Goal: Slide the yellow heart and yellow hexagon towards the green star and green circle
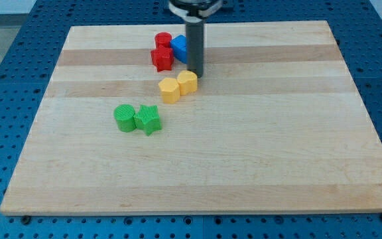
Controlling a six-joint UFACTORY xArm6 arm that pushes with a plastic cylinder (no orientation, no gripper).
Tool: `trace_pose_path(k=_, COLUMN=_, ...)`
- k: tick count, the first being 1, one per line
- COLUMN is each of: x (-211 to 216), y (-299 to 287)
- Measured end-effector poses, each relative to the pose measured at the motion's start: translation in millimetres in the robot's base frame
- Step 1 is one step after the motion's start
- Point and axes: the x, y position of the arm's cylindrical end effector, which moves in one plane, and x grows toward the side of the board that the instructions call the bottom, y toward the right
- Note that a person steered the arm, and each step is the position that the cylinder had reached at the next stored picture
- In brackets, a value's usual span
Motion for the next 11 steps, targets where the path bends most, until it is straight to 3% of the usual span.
trace_pose_path(k=2, x=9, y=-17)
trace_pose_path(k=5, x=23, y=24)
trace_pose_path(k=11, x=67, y=-35)
